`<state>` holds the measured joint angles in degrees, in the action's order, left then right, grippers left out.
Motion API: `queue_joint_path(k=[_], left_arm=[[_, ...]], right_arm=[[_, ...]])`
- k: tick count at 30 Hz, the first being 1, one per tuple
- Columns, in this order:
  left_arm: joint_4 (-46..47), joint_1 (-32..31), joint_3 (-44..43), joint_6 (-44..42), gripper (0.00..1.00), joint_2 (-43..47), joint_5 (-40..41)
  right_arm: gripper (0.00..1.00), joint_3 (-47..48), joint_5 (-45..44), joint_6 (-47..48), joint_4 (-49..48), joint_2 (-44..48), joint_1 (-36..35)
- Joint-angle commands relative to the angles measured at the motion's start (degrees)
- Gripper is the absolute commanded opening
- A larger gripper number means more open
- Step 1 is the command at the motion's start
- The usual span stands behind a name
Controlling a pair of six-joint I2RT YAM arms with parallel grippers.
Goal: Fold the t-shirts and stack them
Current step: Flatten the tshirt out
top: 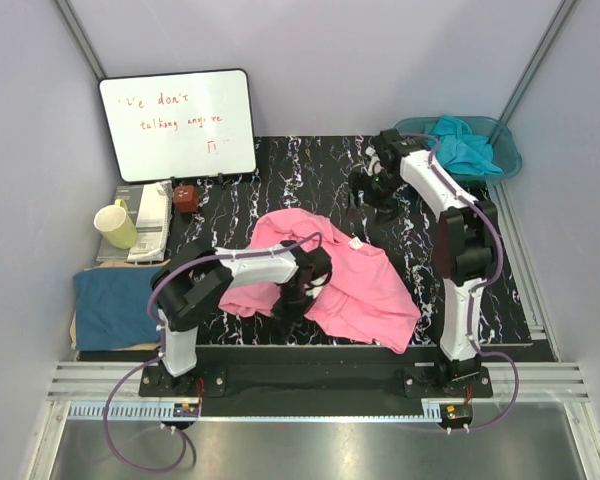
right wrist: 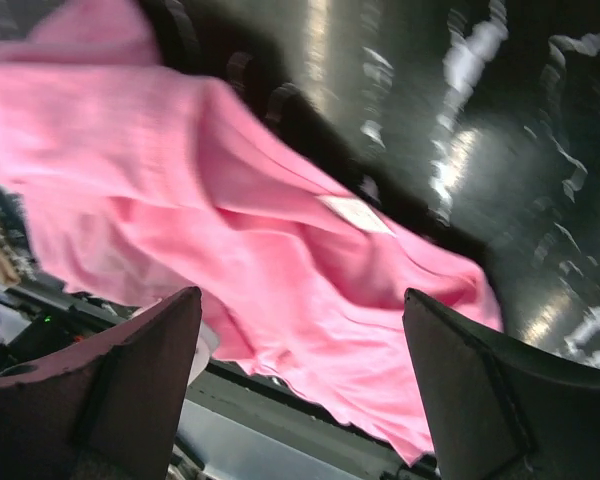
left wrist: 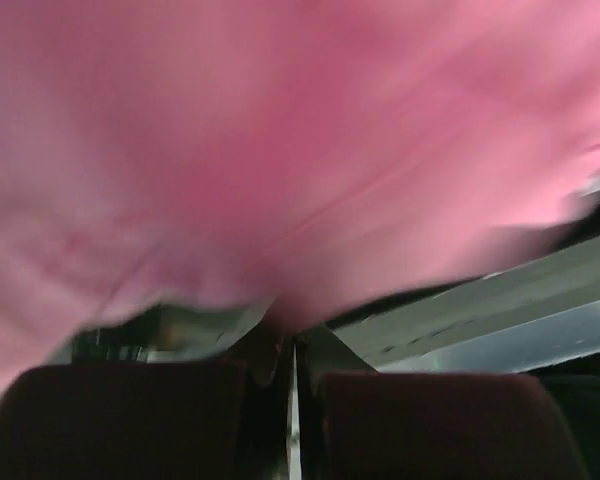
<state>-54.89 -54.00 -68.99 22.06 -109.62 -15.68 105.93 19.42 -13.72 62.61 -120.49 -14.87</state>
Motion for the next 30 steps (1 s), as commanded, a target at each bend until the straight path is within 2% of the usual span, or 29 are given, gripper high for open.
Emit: queue_joint_path(k=[1,6,8,10,11,12,13,15,17,18,20,22,24,30], left_arm=[[-8.54,-0.32,8.07,3.41,0.0,7.28,11.45],[-12.08,0.03,11.78,6.93,0.0,18.01,13.65],[-12.43,0.29,10.47,10.35,0.0,22.94,20.05],[-13.39,3.44,7.65,13.35,0.0,29.8,24.54],[-13.75,5.72,6.95,13.88,0.1,31.47,24.91],[-13.92,11.49,6.42,14.14,0.22,34.1,25.08],[-14.1,14.42,6.41,13.8,0.38,35.17,25.26],[-13.84,22.04,6.07,11.88,0.57,36.93,25.53],[-12.79,25.68,5.45,10.72,0.69,37.03,25.18],[-12.35,28.83,4.84,9.76,0.79,36.42,24.74],[-10.42,31.75,4.74,9.23,0.87,35.8,21.68],[-6.64,36.05,6.49,9.05,0.91,35.01,15.26],[-2.61,39.21,9.48,9.66,0.93,34.13,8.08],[2.68,40.99,12.65,11.33,0.93,30.35,2.06]], right_arm=[[0.9,9.89,4.31,-0.78,-1.17,-3.17,-1.65],[0.89,21.5,6.86,-0.88,1.02,-8.18,-2.88],[0.88,25.72,8.52,-0.35,1.72,-10.19,-3.84],[0.86,29.66,9.58,-0.08,3.04,-11.43,-4.63],[0.83,31.08,11.41,0.18,3.39,-12.83,-5.94],[0.83,32.48,12.04,0.27,4.79,-13.54,-6.65],[0.83,35.2,12.22,0.27,5.59,-14.24,-7.7],[0.82,37.5,12.75,0.53,7.78,-16.27,-10.52],[0.82,39.0,12.75,0.53,8.58,-17.32,-12.19],[0.81,38.91,12.92,0.53,8.93,-17.5,-14.02],[0.81,38.83,12.75,0.62,9.19,-17.94,-15.79],[0.8,38.91,11.88,0.97,9.63,-18.29,-18.34],[0.8,39.0,11.43,1.41,9.9,-18.38,-20.79],[0.75,41.01,5.11,1.41,10.78,-19.87,-25.46]])
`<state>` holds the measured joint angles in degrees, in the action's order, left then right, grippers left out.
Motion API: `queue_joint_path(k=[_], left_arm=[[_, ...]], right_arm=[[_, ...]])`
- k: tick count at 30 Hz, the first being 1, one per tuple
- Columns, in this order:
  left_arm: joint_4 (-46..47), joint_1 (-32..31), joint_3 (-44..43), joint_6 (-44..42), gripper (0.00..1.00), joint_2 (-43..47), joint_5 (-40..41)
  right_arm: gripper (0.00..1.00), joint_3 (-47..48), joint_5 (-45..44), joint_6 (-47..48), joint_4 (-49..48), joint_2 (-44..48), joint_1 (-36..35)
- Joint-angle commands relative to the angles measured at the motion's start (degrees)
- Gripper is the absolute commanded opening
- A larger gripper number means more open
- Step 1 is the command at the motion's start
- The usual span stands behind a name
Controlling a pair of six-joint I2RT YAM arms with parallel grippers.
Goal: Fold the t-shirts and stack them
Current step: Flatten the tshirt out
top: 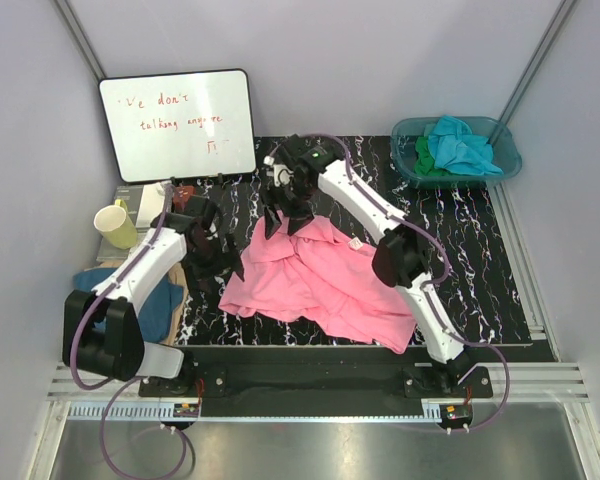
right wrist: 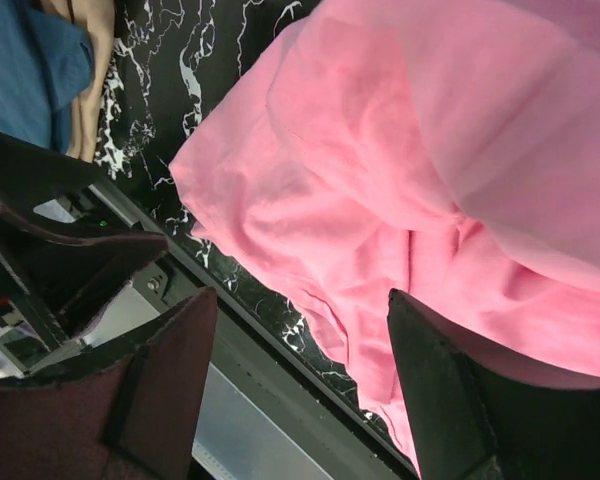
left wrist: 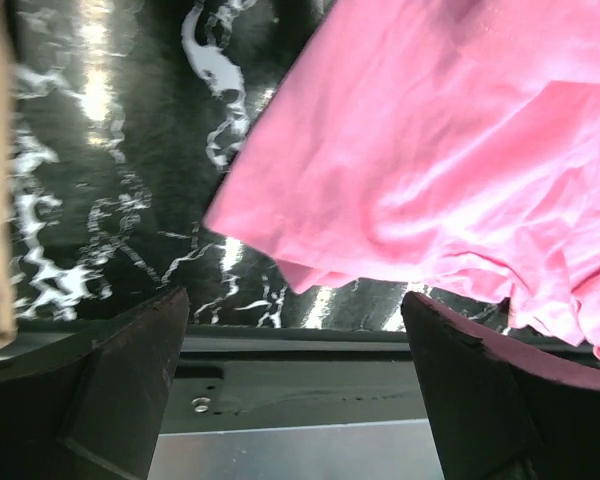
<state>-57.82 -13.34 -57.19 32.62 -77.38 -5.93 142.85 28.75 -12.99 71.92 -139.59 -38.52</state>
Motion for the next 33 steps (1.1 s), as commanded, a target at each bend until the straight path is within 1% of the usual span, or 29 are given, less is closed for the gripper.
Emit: queue_joint_path(k=[1,6,10,12,15,20,27,30,33], left_arm=[[5.62,0.42,0.76,0.95,0.93,-2.15,-7.6],[5.88,1.92,0.5,0.78,0.93,-2.6,-7.43],[4.39,4.46,0.06,1.04,0.93,-1.02,-5.24],[3.69,6.22,-0.2,2.0,0.92,0.91,-2.26],[3.33,8.94,-0.9,2.8,0.92,2.59,-1.1],[4.12,11.58,-1.96,2.62,0.92,2.42,-3.46],[3.77,12.2,-2.05,0.6,0.92,-0.22,-5.4],[3.59,12.38,-1.61,-0.28,0.92,-0.22,-5.32],[2.98,12.64,-1.43,-0.89,0.92,-0.31,-5.14]], right_arm=[[0.72,4.72,-6.15,0.52,1.56,-1.73,-3.3],[0.71,9.45,-12.57,-0.72,2.35,-5.6,-6.91],[0.7,13.5,-13.37,-1.42,2.26,-9.46,-8.32],[0.7,14.3,-13.2,-1.86,1.65,-10.26,-8.85],[0.7,14.39,-13.81,-2.12,0.42,-11.32,-10.08],[0.7,16.84,-16.53,-2.83,-2.13,-14.21,-11.84],[0.68,18.43,-21.89,-3.35,-6.53,-16.85,-13.33],[0.59,20.19,-23.47,-3.62,-6.79,-19.48,-13.68],[0.35,20.98,-24.96,-3.79,-6.35,-20.37,-13.77]])
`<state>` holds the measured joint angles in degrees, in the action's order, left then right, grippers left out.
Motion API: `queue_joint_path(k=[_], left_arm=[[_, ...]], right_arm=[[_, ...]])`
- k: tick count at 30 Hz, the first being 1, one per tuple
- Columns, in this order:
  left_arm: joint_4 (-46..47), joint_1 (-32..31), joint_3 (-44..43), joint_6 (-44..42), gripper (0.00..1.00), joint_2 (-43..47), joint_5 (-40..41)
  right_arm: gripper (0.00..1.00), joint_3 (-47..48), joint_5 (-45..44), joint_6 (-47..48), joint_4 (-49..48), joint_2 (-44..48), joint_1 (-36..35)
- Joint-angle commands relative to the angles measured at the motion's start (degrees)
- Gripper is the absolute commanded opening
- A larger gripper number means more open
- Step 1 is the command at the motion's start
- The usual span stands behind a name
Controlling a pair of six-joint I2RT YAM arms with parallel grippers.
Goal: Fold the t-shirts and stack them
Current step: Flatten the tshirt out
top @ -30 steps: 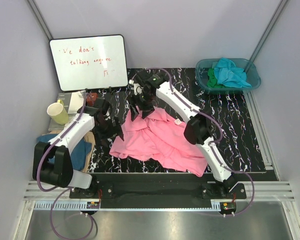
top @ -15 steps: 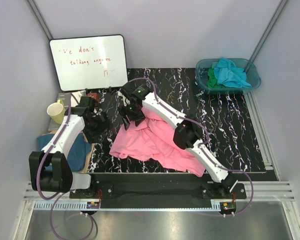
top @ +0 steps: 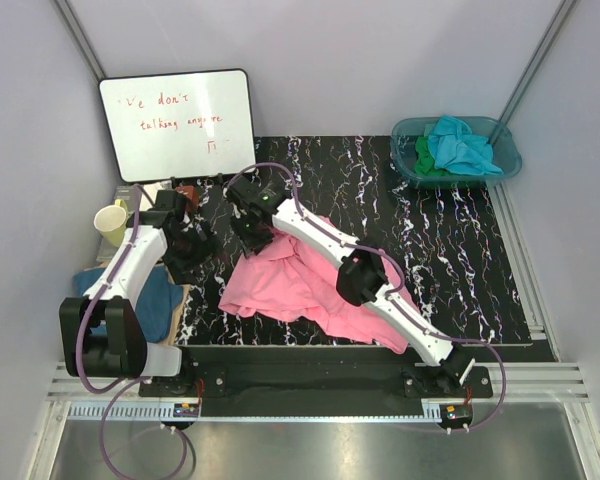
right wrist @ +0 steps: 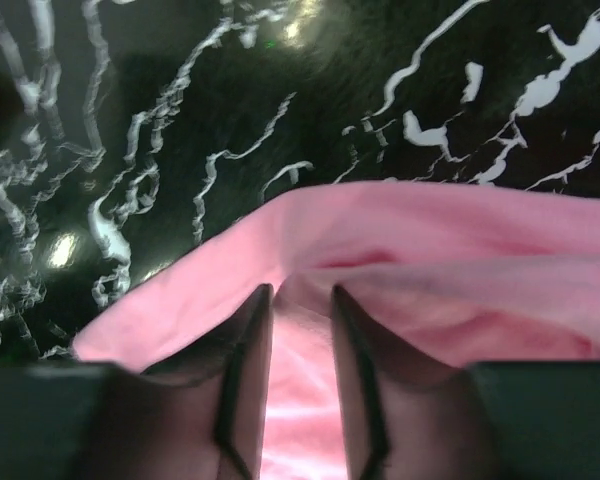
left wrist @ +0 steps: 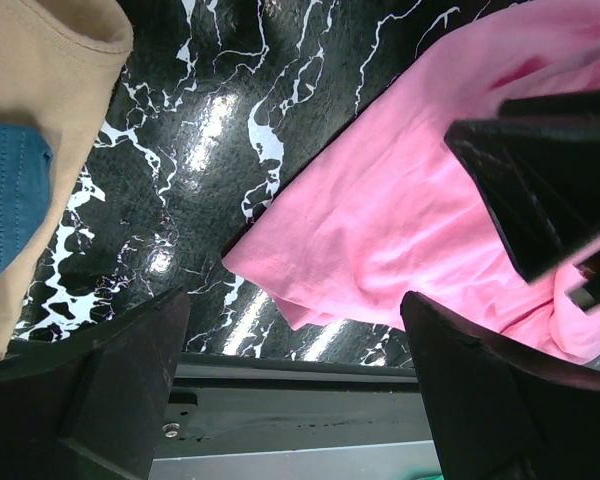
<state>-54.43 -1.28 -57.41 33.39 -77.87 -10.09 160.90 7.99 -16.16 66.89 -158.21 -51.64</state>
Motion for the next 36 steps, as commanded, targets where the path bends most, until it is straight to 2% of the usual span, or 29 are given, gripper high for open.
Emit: queue_joint_path(k=[1,2,8,13,17,19,24,26,28,29,30,33,36], left_arm=[[-0.67,0.58,-1.04,-2.01,0.92,0.08,-0.81],[-0.76,0.58,-0.95,-2.18,0.92,0.17,-0.29],[-0.85,0.58,0.45,-3.33,0.93,-0.62,-0.2],[2.91,0.4,4.58,-5.96,0.93,-1.67,-6.06],[6.27,-1.0,7.13,-6.32,0.85,-3.87,-7.93],[7.58,-2.49,7.75,-6.14,0.8,-6.85,-8.98],[8.73,-8.72,5.21,-4.57,0.79,-16.08,-5.91],[9.17,-10.31,3.54,-4.03,0.64,-19.41,-4.86],[9.35,-12.16,2.57,-3.77,0.41,-21.35,-4.16],[9.35,-12.52,1.78,-3.68,0.04,-22.84,-4.06],[9.35,-12.96,1.34,-3.85,0.0,-23.38,-4.15],[7.08,-12.96,-1.56,-4.73,0.0,-22.34,-2.49],[2.86,-12.26,-9.28,-6.31,0.0,-19.09,3.74]], right_arm=[[0.28,2.93,-4.64,-0.71,-1.07,-1.58,-0.66],[0.18,2.93,-5.0,-0.62,-1.06,-1.31,-0.66],[0.02,3.72,-9.73,-0.27,-0.71,1.15,-0.22],[0.0,2.41,-15.54,0.78,-2.37,7.03,1.19],[0.0,-4.44,-20.19,1.57,-7.82,15.36,3.2],[0.0,-6.29,-21.17,1.49,-9.32,17.31,4.96],[0.0,-7.18,-21.7,1.48,-9.24,20.57,8.65],[0.0,-8.32,-22.31,1.57,-9.15,21.88,9.97],[0.0,-9.63,-22.58,2.27,-9.24,22.68,11.02],[0.0,-9.99,-23.36,2.45,-9.24,23.64,11.47],[0.0,-10.34,-23.8,2.89,-9.15,24.09,11.64],[0.0,-12.1,-25.65,3.68,-8.97,26.37,13.14],[0.0,-13.94,-28.64,4.47,-9.24,29.36,15.59]])
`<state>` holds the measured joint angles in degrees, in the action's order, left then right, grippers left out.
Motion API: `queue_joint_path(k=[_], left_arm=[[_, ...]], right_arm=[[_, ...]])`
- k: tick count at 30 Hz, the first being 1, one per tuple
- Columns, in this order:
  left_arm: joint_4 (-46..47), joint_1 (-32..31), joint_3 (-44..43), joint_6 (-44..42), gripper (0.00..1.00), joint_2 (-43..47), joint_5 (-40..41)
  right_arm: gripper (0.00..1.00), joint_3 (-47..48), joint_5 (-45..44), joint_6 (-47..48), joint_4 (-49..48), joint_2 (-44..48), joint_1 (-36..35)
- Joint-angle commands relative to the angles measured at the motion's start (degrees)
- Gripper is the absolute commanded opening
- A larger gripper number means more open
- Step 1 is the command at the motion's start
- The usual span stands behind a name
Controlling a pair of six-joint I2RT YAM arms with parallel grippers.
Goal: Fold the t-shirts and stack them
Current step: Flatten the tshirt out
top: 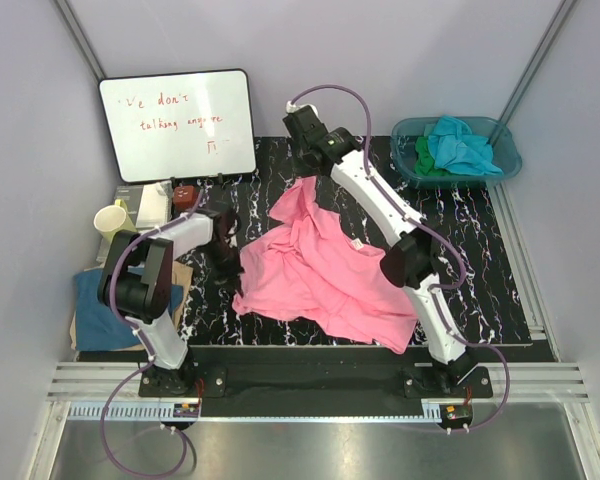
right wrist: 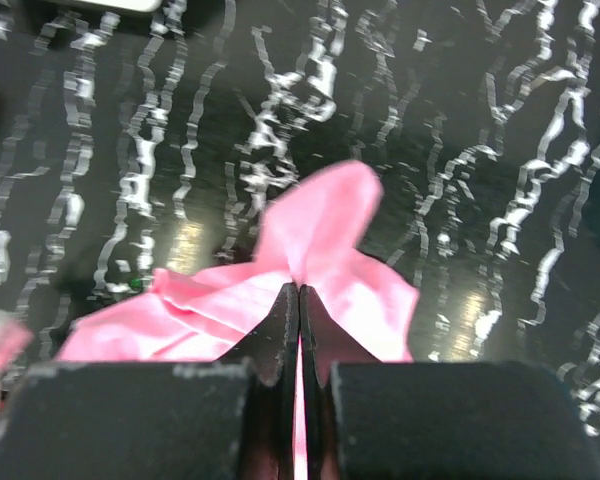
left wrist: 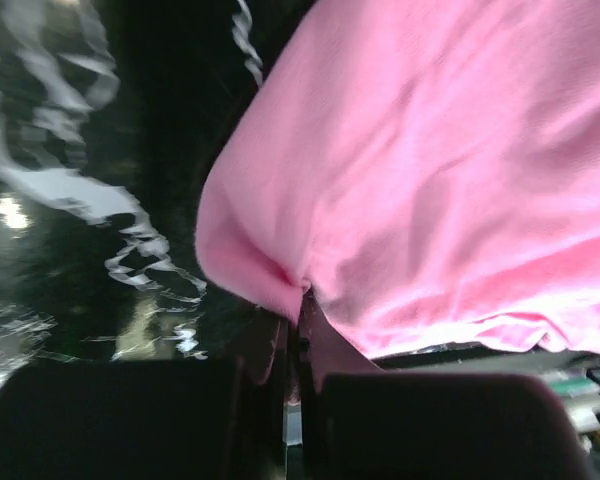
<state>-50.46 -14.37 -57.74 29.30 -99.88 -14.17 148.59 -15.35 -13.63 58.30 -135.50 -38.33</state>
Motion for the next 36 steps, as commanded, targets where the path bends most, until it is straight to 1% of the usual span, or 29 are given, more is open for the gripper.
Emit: queue_joint_path(k=[1,2,4,5,7,8,9,10,13,15,17,20,21,23,24,25,27,29,31,36], left_arm=[[-4.18,1.18,-11.41,-2.58,0.0,3.37,10.63],[-5.69,1.71,-17.0,-2.93,0.0,4.07,11.88],[-9.37,3.2,-22.74,-4.16,0.0,4.34,13.99],[-10.53,3.82,-28.78,-4.68,0.0,3.73,15.83],[-13.95,4.96,-35.22,-6.27,0.0,2.41,18.29],[-15.01,5.23,-41.08,-6.79,0.0,0.49,18.83],[-17.28,5.75,-43.84,-7.84,0.0,-0.49,20.05],[-18.26,5.84,-48.83,-8.29,0.0,-1.71,20.93],[-21.69,5.93,-55.44,-10.66,0.0,-5.85,22.96],[-22.31,5.93,-56.26,-11.19,0.0,-5.68,24.27],[-21.97,5.85,-54.42,-11.11,0.0,-3.84,24.98],[-19.87,5.93,-48.72,-11.19,0.0,-0.24,25.68],[-19.59,5.93,-47.13,-11.28,0.0,0.55,26.82],[-19.16,5.93,-43.97,-11.63,0.0,2.92,28.58],[-19.24,5.93,-43.17,-11.72,0.0,3.63,29.55],[-19.15,5.93,-41.6,-11.72,0.0,5.55,30.08],[-18.28,5.93,-39.92,-12.51,0.0,7.41,30.95],[-18.27,5.93,-39.38,-12.69,0.0,9.43,33.23],[-18.27,5.93,-40.52,-12.25,0.0,11.44,35.53],[-15.2,5.93,-43.78,-9.62,0.0,17.33,36.24]], right_arm=[[0.0,-2.6,-5.65,1.94,-0.56,7.44,2.99],[0.0,-3.04,-6.17,2.11,-0.56,9.27,4.04],[0.0,-4.09,-6.79,2.46,-0.56,10.95,6.76],[0.0,-4.36,-7.84,2.73,-0.56,12.44,7.56],[0.0,-5.06,-9.07,3.78,-0.56,13.77,9.84],[0.0,-5.33,-9.43,4.31,-0.56,15.25,10.46],[0.0,-6.2,-9.87,4.66,-0.56,15.88,11.94],[0.0,-6.73,-10.83,4.92,-0.56,16.75,12.57],[0.0,-10.51,-12.85,6.07,-0.56,21.92,15.29],[0.0,-14.1,-13.38,5.46,-0.56,24.66,16.52],[0.0,-16.74,-13.56,5.28,-0.65,28.79,18.11],[0.0,-24.12,-14.79,5.1,-1.08,34.59,18.99],[0.0,-28.67,-14.97,5.36,-1.35,36.08,18.99],[0.0,-33.43,-18.12,6.5,-2.49,40.83,19.6],[0.0,-37.63,-18.83,6.51,-2.75,42.5,20.13],[0.0,-39.5,-17.88,6.25,-2.93,45.73,20.92],[0.0,-44.76,-16.47,6.77,-3.81,49.0,21.98],[0.0,-47.33,-18.83,7.91,-4.07,52.44,22.68],[0.0,-47.17,-18.58,8.18,-3.99,54.8,23.21],[0.0,-41.2,-15.42,7.74,-3.46,57.98,23.3]])
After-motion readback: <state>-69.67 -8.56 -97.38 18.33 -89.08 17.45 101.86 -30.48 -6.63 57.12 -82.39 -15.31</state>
